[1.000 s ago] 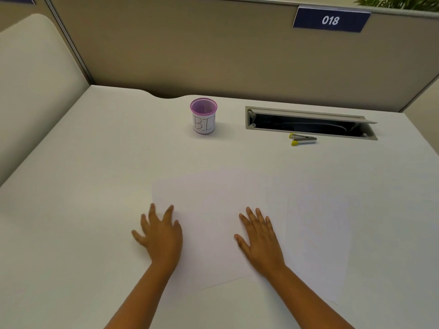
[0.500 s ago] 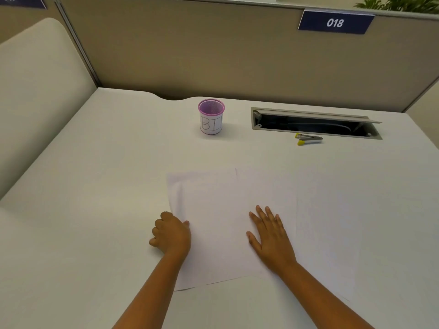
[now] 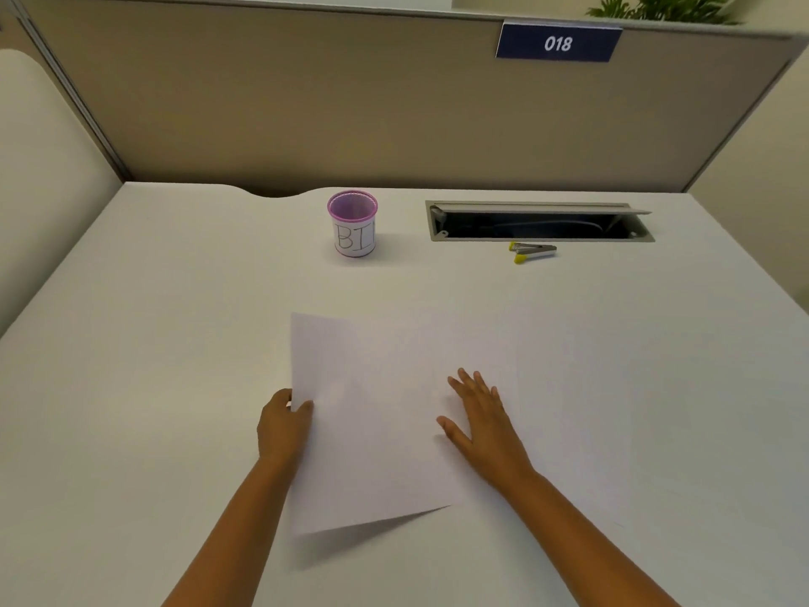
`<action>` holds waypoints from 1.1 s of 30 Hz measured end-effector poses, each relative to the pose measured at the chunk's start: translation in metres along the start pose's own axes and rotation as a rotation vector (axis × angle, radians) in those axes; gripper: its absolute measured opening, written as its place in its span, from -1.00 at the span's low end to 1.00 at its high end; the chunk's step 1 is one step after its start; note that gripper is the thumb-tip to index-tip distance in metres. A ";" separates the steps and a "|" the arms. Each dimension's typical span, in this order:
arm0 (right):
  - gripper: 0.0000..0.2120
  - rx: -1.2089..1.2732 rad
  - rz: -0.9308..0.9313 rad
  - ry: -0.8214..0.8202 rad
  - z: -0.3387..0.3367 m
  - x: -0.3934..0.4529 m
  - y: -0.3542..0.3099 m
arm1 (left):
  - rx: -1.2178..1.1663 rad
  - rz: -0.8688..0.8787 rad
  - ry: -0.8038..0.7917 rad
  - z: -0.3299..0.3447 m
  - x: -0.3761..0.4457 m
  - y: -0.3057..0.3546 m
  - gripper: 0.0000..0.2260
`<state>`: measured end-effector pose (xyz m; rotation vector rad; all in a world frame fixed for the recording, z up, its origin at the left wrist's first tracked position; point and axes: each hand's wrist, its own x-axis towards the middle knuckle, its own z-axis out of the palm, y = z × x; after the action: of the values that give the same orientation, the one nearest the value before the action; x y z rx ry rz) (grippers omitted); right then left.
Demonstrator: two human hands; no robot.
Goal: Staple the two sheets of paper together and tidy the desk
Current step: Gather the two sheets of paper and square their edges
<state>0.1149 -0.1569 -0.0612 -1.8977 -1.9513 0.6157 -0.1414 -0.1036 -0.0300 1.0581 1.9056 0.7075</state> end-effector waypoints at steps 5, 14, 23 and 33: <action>-0.38 0.041 0.262 0.239 -0.026 -0.021 0.016 | -0.119 0.062 0.009 -0.004 0.004 -0.004 -0.74; 0.08 -0.173 0.481 -0.044 -0.027 -0.058 0.055 | -0.132 0.097 -0.092 0.006 0.013 0.005 -0.73; -0.10 -0.162 0.486 -0.011 -0.027 -0.056 0.052 | -0.035 0.106 -0.131 0.025 0.005 0.000 -0.74; -0.47 0.033 0.711 0.203 -0.043 -0.014 0.020 | -0.034 0.099 -0.098 0.039 -0.003 0.001 -0.75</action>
<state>0.1558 -0.1676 -0.0348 -2.5115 -1.1052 0.5915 -0.1064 -0.1021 -0.0477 1.1517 1.7620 0.7281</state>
